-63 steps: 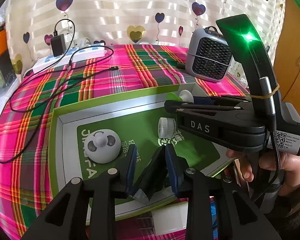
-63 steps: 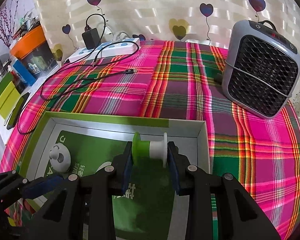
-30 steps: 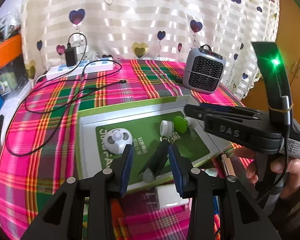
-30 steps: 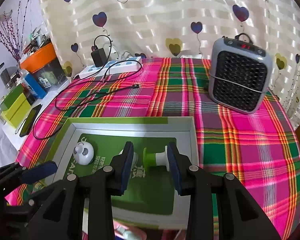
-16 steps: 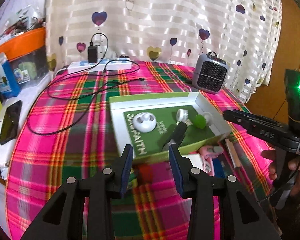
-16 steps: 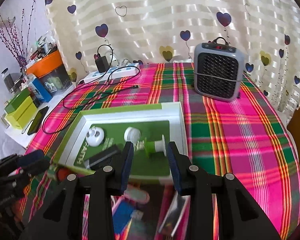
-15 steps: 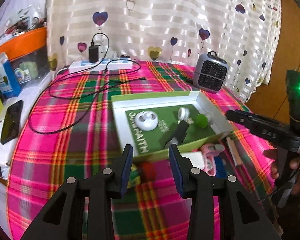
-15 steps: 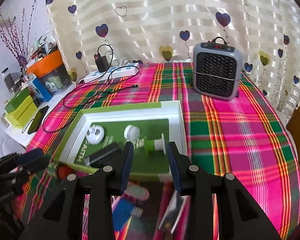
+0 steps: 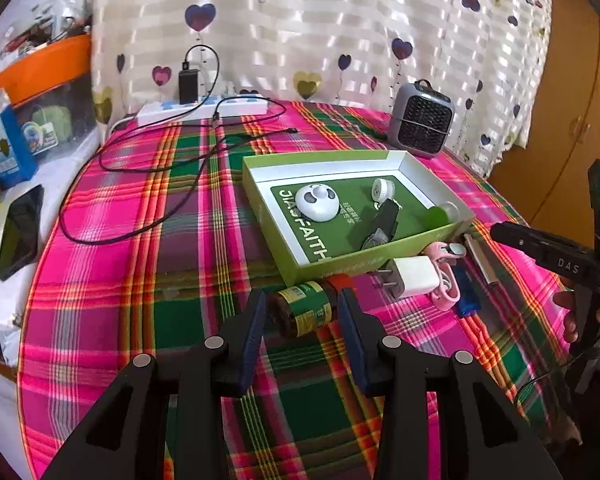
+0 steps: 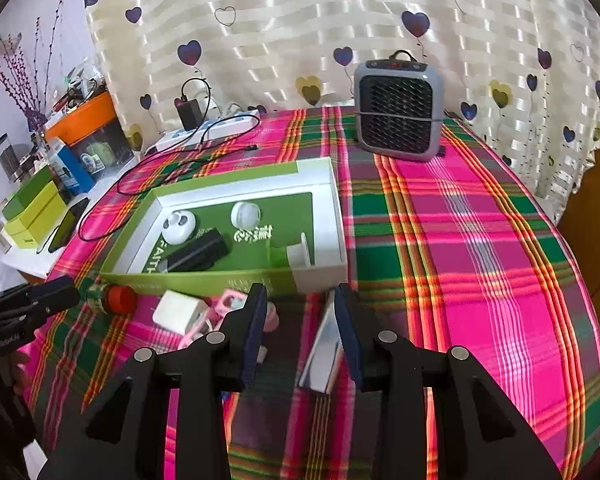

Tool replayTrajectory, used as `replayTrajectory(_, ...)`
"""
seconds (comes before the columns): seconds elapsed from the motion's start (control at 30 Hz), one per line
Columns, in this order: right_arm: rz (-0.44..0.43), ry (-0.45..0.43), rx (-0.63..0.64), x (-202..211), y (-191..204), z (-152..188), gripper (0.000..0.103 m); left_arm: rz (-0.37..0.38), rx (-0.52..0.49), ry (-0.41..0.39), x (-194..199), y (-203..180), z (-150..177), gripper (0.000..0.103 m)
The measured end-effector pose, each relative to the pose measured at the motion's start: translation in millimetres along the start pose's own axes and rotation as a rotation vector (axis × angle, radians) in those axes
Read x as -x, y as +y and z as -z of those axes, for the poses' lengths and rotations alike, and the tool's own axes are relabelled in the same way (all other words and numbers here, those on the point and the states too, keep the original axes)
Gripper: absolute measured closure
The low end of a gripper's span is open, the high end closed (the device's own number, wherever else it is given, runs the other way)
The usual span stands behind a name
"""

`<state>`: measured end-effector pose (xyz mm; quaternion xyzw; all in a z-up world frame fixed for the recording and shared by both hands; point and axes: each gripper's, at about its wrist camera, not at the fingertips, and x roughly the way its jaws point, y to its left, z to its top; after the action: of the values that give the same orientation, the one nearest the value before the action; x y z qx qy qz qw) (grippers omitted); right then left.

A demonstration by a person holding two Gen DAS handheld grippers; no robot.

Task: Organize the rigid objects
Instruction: 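Reach the left tool to the red-capped bottle while the right tool reaches the silver object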

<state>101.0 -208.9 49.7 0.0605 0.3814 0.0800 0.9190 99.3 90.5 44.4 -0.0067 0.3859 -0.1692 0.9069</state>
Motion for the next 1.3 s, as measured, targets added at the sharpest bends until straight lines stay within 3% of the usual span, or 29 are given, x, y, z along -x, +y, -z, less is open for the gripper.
replayTrajectory(0.13, 0.013, 0.004, -0.023, -1, -4, 1, 0.067, 0.047, -0.006, 0.016, -14, 4, -5, 0.067)
replayTrajectory(0.53, 0.043, 0.015, -0.083, -2, -24, 5, 0.067, 0.097, -0.004, 0.035, -31, 7, -7, 0.067)
replayTrajectory(0.67, 0.037, 0.018, -0.096, -2, -28, 6, 0.067, 0.17, 0.016, 0.03, -32, 9, -9, 0.066)
replayTrajectory(0.93, 0.032, 0.02, -0.095, -5, -28, 7, 0.067, 0.231, -0.054, 0.083, -31, -13, 1, 0.066)
replayTrajectory(1.3, 0.007, 0.048, -0.084, -5, -25, 18, 0.067, 0.208, -0.068, 0.115, -31, -40, 11, 0.066)
